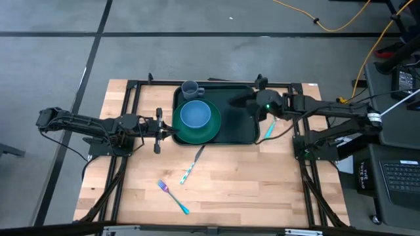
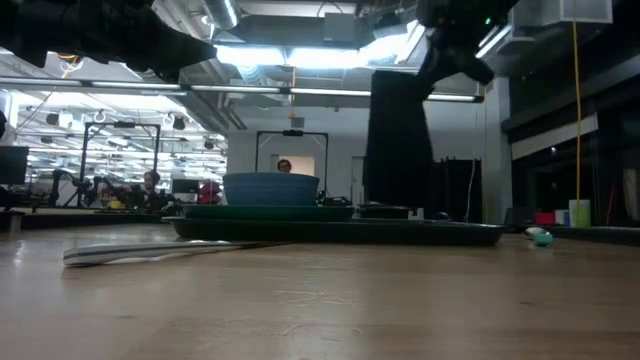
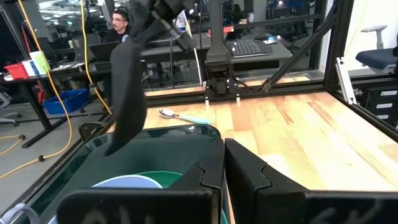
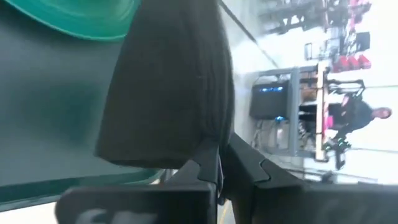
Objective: Set up tray
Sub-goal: Put the napkin on the tray
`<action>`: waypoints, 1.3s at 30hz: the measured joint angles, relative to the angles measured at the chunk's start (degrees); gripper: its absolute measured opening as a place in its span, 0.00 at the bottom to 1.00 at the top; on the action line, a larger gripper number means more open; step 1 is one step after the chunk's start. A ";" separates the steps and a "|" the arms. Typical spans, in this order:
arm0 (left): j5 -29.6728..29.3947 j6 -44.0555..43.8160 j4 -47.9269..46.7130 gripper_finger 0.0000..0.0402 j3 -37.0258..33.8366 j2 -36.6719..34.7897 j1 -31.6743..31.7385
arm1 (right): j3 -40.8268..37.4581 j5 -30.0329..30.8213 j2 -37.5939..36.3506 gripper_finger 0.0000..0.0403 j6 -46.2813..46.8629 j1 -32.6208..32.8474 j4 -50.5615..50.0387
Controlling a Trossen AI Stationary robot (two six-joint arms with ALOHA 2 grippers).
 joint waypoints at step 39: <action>-0.35 0.00 0.00 0.01 0.00 0.02 0.10 | -12.67 -16.58 12.15 0.04 -3.28 -10.56 8.59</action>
